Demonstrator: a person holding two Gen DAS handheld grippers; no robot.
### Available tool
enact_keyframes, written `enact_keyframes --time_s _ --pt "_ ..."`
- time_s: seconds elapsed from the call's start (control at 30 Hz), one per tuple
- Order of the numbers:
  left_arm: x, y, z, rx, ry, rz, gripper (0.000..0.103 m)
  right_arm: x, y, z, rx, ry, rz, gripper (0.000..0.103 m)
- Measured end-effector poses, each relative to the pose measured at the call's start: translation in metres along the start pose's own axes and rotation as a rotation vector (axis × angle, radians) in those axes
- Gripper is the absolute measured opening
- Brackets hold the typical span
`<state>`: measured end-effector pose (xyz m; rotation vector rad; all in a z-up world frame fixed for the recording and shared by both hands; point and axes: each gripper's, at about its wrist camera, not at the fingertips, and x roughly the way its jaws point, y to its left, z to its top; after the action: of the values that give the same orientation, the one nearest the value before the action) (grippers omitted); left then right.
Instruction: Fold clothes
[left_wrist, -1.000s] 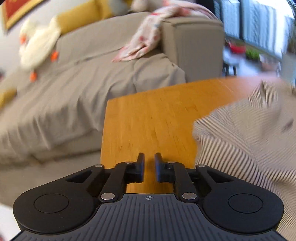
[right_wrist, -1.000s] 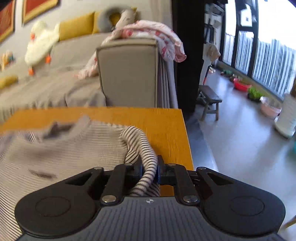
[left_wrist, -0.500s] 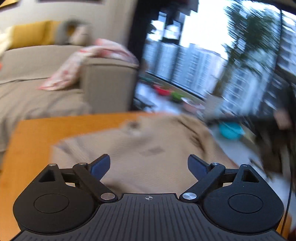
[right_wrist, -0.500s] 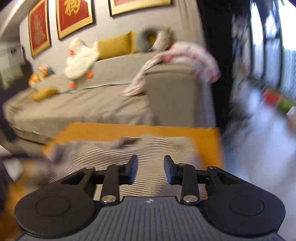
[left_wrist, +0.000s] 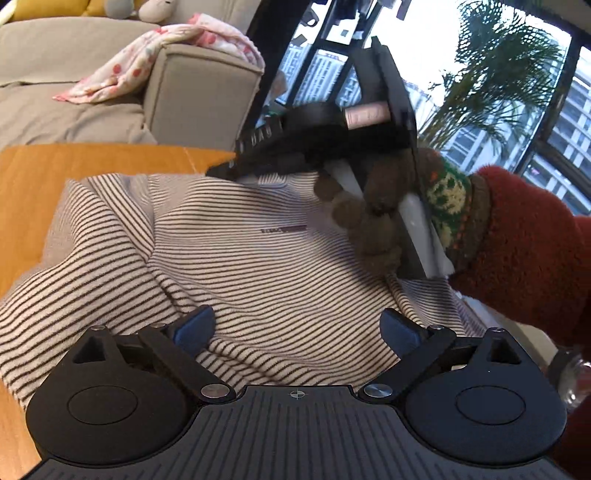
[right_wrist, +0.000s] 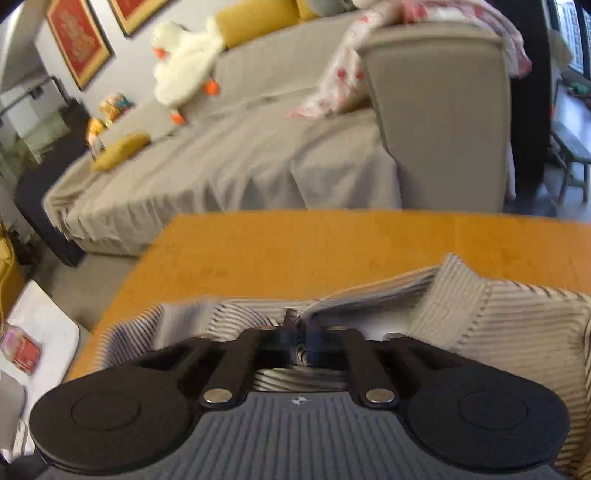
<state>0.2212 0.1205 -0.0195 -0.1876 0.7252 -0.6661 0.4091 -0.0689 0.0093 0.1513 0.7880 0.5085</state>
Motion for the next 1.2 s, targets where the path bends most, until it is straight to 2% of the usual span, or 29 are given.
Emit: enact_keyframes --time_s 0.03,0.13,0.23,0.3,0.33,0.37,0.4,0.43,0.47,0.5,0.63,0.7,0.77,0.9,1.0,1.03,1.1,1.13,1.17,1.2 --pt "0.000 0.001 -0.001 0.001 0.001 -0.003 0.100 -0.003 0.005 0.008 -0.030 -0.046 -0.016 0.002" --pt "-0.002 0.003 -0.003 0.013 0.009 -0.002 0.100 0.004 0.003 0.032 -0.063 -0.107 -0.065 0.002" --pt "-0.005 0.001 -0.004 0.030 0.013 0.017 0.100 0.007 -0.006 0.040 -0.060 -0.114 -0.131 0.004" --pt "-0.006 0.000 -0.005 0.047 0.018 0.028 0.100 -0.016 -0.012 0.033 -0.016 -0.136 -0.099 0.009" --pt "-0.007 -0.002 -0.005 0.054 0.020 0.034 0.100 -0.028 -0.016 0.029 0.000 -0.147 -0.087 0.019" --pt "-0.008 -0.003 -0.006 0.058 0.023 0.040 0.100 -0.042 -0.021 0.023 -0.005 -0.159 -0.086 0.033" --pt "-0.008 -0.004 -0.006 0.062 0.027 0.046 0.100 -0.056 -0.027 0.017 -0.011 -0.171 -0.085 0.042" --pt "-0.009 -0.004 -0.006 0.065 0.031 0.050 0.100 -0.069 -0.031 0.010 -0.020 -0.181 -0.087 0.057" --pt "-0.011 -0.005 -0.007 0.068 0.035 0.054 0.100 -0.083 -0.033 -0.001 -0.045 -0.180 -0.100 0.065" --pt "-0.013 -0.005 -0.008 0.070 0.039 0.058 0.100 -0.098 -0.031 -0.012 -0.080 -0.174 -0.122 0.066" --pt "-0.019 -0.001 -0.007 0.054 0.036 0.086 0.100 -0.158 -0.014 -0.064 -0.243 -0.145 -0.219 0.066" --pt "-0.023 0.001 -0.006 0.045 0.034 0.101 0.100 -0.178 0.002 -0.093 -0.317 -0.097 -0.218 0.066" --pt "-0.026 0.004 -0.005 0.037 0.032 0.116 0.100 -0.193 0.020 -0.123 -0.378 -0.043 -0.180 0.066" --pt "-0.035 0.012 0.003 -0.089 0.010 0.124 0.101 -0.199 0.057 -0.170 -0.409 0.048 -0.024 0.066" --pt "-0.047 0.009 0.003 -0.118 -0.013 0.137 0.103 -0.184 0.076 -0.202 -0.512 0.090 -0.055 0.066" --pt "-0.051 0.007 0.002 -0.114 -0.017 0.141 0.103 -0.180 0.079 -0.209 -0.535 0.090 -0.078 0.062" --pt "-0.059 0.004 0.000 -0.103 -0.022 0.151 0.103 -0.180 0.080 -0.212 -0.557 0.057 -0.101 0.042" --pt "-0.063 0.003 -0.002 -0.099 -0.024 0.156 0.103 -0.180 0.079 -0.207 -0.550 0.052 -0.123 0.017" --pt "-0.066 0.002 -0.004 -0.098 -0.025 0.164 0.103 -0.181 0.074 -0.201 -0.527 0.045 -0.146 0.011" --pt "-0.070 0.000 -0.006 -0.098 -0.025 0.172 0.103 -0.183 0.068 -0.193 -0.500 0.034 -0.161 0.011"
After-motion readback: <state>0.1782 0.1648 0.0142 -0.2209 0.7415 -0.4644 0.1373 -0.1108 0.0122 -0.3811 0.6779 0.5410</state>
